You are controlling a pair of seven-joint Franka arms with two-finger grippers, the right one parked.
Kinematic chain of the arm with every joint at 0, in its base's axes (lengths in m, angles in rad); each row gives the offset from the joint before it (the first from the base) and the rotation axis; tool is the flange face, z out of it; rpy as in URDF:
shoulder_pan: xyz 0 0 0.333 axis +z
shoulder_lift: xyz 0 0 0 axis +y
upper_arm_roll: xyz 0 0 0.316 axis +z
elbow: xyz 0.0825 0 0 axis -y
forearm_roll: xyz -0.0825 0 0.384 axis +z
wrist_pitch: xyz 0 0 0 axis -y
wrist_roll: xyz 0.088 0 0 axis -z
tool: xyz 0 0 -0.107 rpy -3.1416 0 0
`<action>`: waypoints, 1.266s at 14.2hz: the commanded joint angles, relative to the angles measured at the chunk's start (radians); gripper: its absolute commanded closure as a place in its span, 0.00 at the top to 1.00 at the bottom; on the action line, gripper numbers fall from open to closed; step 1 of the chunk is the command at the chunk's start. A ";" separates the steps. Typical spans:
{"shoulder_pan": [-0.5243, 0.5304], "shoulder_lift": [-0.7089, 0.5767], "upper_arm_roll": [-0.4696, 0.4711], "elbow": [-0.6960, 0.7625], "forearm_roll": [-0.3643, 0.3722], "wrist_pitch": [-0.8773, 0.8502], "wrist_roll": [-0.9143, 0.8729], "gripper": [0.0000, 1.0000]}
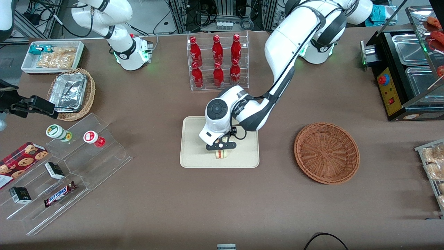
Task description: Place sandwich from basket to tray
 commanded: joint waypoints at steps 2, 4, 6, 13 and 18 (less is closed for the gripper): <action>0.089 -0.196 0.008 -0.042 0.020 -0.171 0.059 1.00; 0.174 -0.295 0.006 -0.114 0.009 -0.227 0.138 1.00; 0.234 -0.410 0.008 -0.243 0.009 -0.224 0.197 1.00; 0.496 -0.748 0.008 -0.573 0.011 -0.231 0.434 1.00; 0.628 -0.848 0.008 -0.592 0.006 -0.325 0.608 1.00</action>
